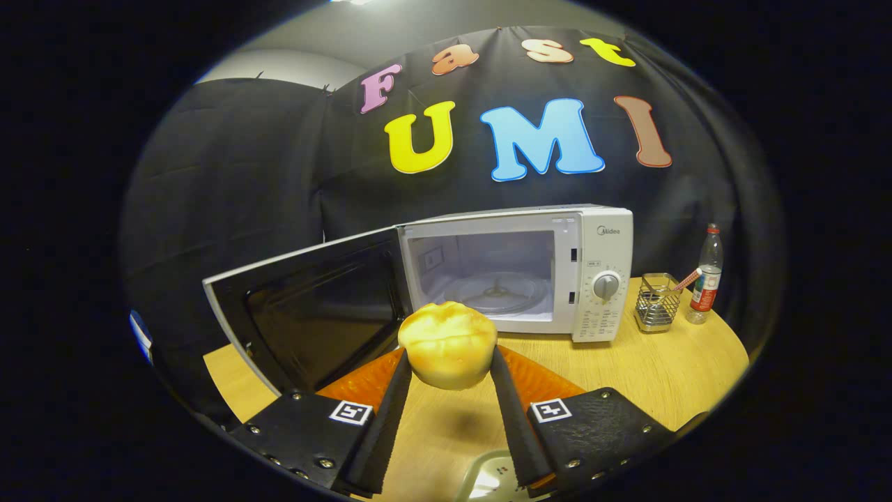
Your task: Open the microwave, put the food inside, and close the microwave door.
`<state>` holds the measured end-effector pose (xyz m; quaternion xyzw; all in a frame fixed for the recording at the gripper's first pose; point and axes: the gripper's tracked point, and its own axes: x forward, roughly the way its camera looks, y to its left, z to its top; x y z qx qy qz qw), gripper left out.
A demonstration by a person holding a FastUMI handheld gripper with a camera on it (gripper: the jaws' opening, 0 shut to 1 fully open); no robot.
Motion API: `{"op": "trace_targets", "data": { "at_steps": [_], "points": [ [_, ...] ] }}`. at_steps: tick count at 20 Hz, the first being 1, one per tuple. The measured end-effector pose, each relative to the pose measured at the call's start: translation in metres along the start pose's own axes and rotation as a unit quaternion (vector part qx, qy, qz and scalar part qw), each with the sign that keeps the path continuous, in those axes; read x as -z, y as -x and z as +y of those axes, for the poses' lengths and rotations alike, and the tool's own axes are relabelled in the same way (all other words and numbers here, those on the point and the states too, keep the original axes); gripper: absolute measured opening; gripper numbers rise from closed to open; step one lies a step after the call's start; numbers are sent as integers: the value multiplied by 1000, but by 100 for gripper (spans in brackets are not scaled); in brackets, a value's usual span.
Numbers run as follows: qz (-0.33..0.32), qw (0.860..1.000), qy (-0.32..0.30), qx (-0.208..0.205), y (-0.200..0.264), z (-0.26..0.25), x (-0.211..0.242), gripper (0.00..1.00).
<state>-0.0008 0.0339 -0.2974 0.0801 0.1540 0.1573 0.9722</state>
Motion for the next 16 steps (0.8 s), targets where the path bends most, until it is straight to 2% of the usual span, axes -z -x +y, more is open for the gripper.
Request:
{"op": "trace_targets", "data": {
  "at_steps": [4,8,10,13,16],
  "points": [
    [-7,999,-35,0,-49,11,-30,68],
    [6,996,-94,-3,-99,12,-36,68],
    [9,990,-138,-7,-123,11,-36,68],
    [9,979,-204,10,-155,-1,-33,68],
    [-2,971,-237,33,-186,-14,-27,68]
  ]
}}
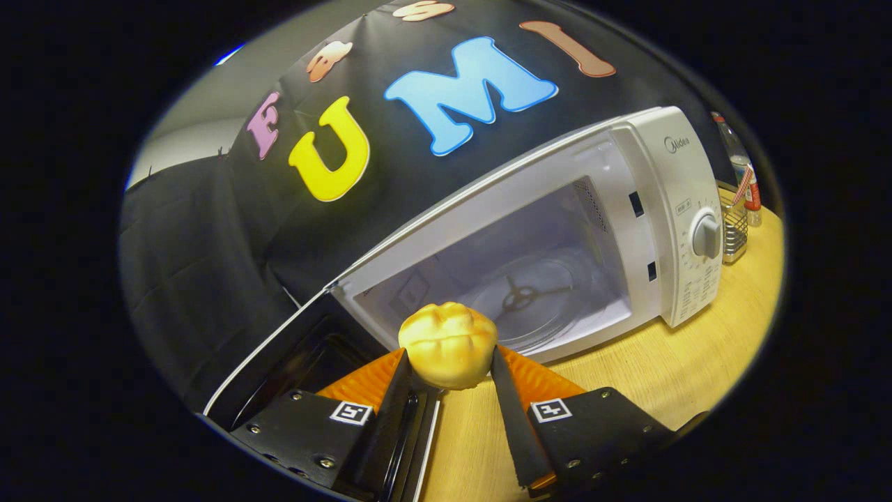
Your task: Open the microwave, put the food inside, and close the microwave door.
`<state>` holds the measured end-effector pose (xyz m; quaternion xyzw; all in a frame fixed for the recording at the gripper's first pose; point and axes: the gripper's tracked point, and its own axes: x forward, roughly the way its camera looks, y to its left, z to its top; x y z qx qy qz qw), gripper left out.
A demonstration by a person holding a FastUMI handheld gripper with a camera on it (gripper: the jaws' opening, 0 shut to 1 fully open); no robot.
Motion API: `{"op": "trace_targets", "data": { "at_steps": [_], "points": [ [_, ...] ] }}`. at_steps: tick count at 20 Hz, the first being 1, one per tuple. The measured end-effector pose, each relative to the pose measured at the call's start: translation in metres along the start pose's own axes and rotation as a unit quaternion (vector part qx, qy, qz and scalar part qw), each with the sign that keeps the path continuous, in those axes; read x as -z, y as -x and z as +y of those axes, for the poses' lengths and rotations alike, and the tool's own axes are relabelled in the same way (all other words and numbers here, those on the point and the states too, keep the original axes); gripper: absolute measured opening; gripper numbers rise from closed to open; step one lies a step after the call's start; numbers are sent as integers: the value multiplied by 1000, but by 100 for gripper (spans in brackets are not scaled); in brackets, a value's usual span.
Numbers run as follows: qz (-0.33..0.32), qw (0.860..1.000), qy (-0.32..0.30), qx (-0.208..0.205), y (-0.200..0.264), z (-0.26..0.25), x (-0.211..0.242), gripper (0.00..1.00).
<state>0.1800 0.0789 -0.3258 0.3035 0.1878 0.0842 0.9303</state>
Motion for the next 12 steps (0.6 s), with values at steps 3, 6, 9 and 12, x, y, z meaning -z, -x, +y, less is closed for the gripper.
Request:
{"op": "trace_targets", "data": {
  "at_steps": [3,6,9,12],
  "points": [
    [-31,999,4,25,-29,-13,-5,68],
    [-44,998,12,49,-57,-25,-5,68],
    [-38,997,10,59,-87,-30,0,68],
    [-36,997,20,67,-109,-34,6,68]
  ]
}}
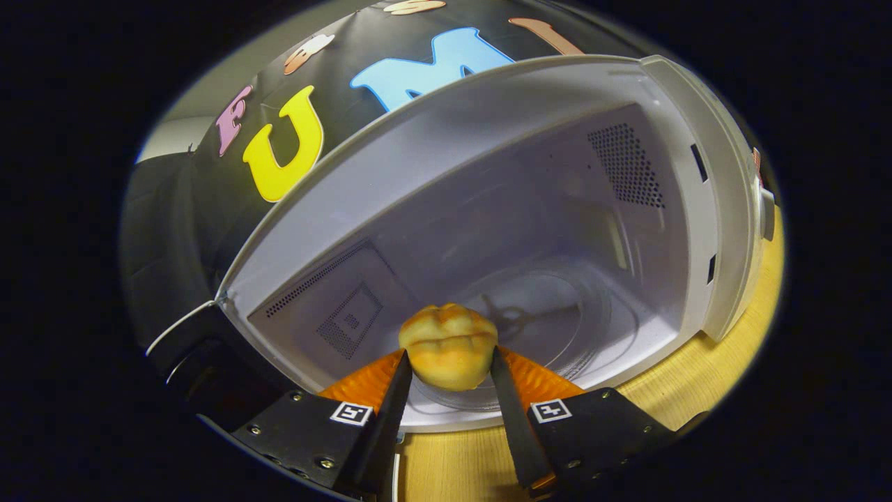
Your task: Open the microwave, put the food inside, and close the microwave door.
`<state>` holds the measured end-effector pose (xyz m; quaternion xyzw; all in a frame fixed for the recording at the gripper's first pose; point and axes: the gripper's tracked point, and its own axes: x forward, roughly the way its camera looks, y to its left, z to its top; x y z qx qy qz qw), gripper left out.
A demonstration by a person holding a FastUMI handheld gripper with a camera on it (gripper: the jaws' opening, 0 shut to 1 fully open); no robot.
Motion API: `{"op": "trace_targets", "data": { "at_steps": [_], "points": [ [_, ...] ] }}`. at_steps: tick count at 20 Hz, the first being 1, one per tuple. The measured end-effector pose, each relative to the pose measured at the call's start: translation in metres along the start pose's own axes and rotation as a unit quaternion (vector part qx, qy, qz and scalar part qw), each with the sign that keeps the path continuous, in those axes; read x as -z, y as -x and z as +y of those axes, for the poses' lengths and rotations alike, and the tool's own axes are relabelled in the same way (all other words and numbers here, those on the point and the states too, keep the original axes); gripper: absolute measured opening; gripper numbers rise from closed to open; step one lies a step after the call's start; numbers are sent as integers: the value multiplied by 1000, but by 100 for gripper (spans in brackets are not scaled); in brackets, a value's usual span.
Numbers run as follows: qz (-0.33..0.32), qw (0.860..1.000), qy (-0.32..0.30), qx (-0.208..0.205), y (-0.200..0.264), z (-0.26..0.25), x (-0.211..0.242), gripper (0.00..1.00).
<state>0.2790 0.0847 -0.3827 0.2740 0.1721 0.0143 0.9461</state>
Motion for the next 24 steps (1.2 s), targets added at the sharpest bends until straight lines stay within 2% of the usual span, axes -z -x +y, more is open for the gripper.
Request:
{"op": "trace_targets", "data": {
  "at_steps": [3,5,7,9,11,15,17,21,24],
  "points": [
    [0,1000,16,15,-13,-10,6,68],
    [8,1000,11,11,-16,-13,12,68],
    [3,1000,13,9,-18,-13,12,73],
    [-2,1000,13,1,-18,-9,9,80],
    [-3,1000,14,-7,-19,-7,7,97],
    [7,1000,0,5,-15,-16,5,98],
    [11,1000,19,22,-4,-22,2,98],
    [-31,997,64,40,33,-22,-22,98],
    [-14,997,72,4,75,0,-20,98]
  ]
}}
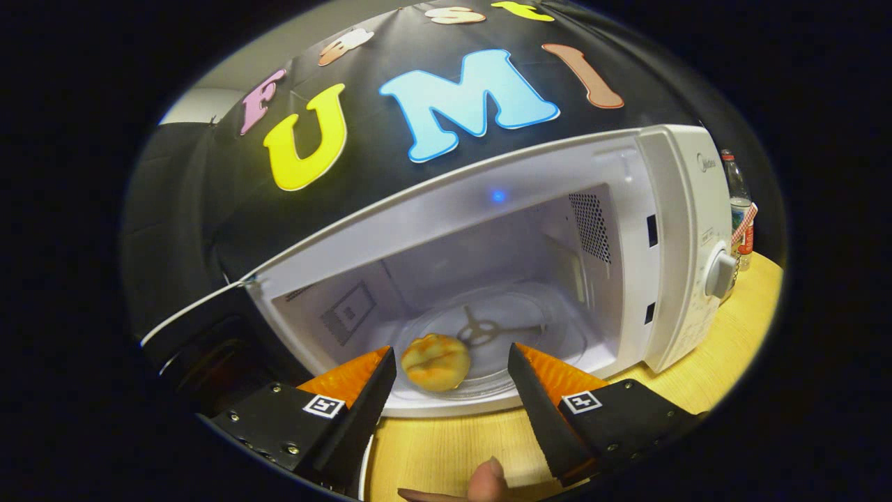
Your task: Open the microwave, put the food inside, and close the microwave door.
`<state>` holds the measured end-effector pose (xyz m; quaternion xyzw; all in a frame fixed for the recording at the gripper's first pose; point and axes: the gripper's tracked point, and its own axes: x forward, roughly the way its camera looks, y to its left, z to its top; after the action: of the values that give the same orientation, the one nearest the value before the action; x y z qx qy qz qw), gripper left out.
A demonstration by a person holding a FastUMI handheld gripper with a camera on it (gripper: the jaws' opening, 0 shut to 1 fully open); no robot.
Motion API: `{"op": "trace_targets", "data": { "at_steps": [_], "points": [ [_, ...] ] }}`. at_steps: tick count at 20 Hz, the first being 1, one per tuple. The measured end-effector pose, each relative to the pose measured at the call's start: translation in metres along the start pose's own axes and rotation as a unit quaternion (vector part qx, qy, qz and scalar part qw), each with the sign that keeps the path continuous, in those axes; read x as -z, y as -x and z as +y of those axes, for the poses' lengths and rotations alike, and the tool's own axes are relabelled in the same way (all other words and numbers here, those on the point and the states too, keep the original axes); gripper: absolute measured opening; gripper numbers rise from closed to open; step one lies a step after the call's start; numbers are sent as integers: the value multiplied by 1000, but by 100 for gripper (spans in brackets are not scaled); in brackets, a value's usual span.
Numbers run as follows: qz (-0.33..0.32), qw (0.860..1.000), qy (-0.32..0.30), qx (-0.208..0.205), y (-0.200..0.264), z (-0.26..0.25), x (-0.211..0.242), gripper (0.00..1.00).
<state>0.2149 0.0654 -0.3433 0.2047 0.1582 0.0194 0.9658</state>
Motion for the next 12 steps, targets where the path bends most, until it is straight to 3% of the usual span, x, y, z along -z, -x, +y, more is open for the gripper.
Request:
{"op": "trace_targets", "data": {
  "at_steps": [5,10,12],
  "points": [
    [-35,993,53,-96,108,59,-27,98],
    [-62,966,106,-228,229,133,-30,97],
    [-69,954,129,-262,269,150,-23,97]
  ]
}}
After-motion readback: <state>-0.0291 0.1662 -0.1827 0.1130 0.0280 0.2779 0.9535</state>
